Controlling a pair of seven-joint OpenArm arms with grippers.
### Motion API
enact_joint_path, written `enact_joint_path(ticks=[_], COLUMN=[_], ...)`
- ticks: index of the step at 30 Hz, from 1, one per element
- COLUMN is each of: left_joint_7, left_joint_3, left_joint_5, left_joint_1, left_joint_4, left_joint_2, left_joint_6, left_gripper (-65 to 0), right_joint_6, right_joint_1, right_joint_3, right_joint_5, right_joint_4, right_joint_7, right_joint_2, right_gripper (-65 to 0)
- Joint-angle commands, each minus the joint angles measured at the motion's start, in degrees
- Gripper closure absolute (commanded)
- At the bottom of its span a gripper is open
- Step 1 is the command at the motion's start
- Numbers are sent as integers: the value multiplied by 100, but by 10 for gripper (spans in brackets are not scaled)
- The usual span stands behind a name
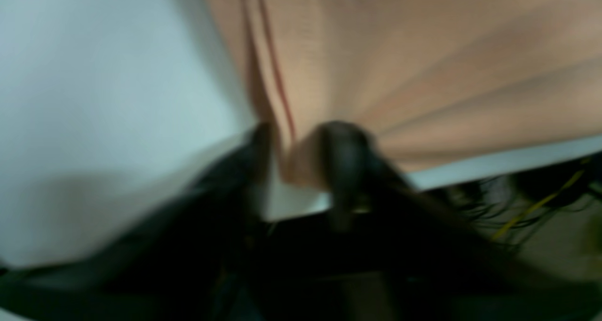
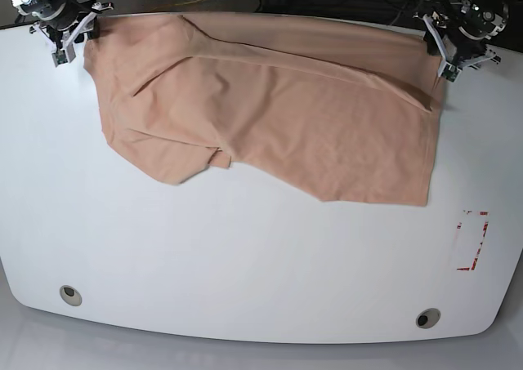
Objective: Layout the t-shirt on the table in an organized manner, then fold the t-shirt properly
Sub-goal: 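Pull the shirt edge with both grippers to smooth it flat, then release the shirt and lower both grippers toward its hem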
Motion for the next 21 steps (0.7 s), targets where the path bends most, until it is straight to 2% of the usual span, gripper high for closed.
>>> enact_joint_path(ticks=[1, 2, 4, 8, 15, 18, 21], left_joint_7=[50, 50, 50, 77, 499, 595, 639], left_joint_3=[-37, -37, -37, -90, -591, -863, -907], left_joint_5=[60, 60, 60, 60, 43, 25, 16], left_joint_1=[7, 7, -19, -142, -494, -740, -933], left_joint_4=[84, 84, 84, 84, 93, 93, 93], left_joint_2=[-108, -108, -117, -345, -486, -662, -679], left_joint_6=[29, 29, 38, 38, 20, 11, 3], left_gripper=[-427, -463, -493, -477, -477, -475, -475], right_joint_6=[-10, -10, -10, -10, -10, -10, -10], right_joint_1=[30, 47, 65, 74, 118, 355, 592], right_joint_3=[72, 72, 72, 125, 547, 705, 793], right_joint_5=[21, 21, 21, 13, 13, 30, 39], right_joint_4=[104, 104, 104, 315, 825, 974, 983], right_joint_7=[48, 48, 48, 48, -49, -286, -568], right_joint_2=[107, 107, 107, 107, 124, 221, 291], right_gripper=[-329, -372, -427, -495, -508, -508, -508])
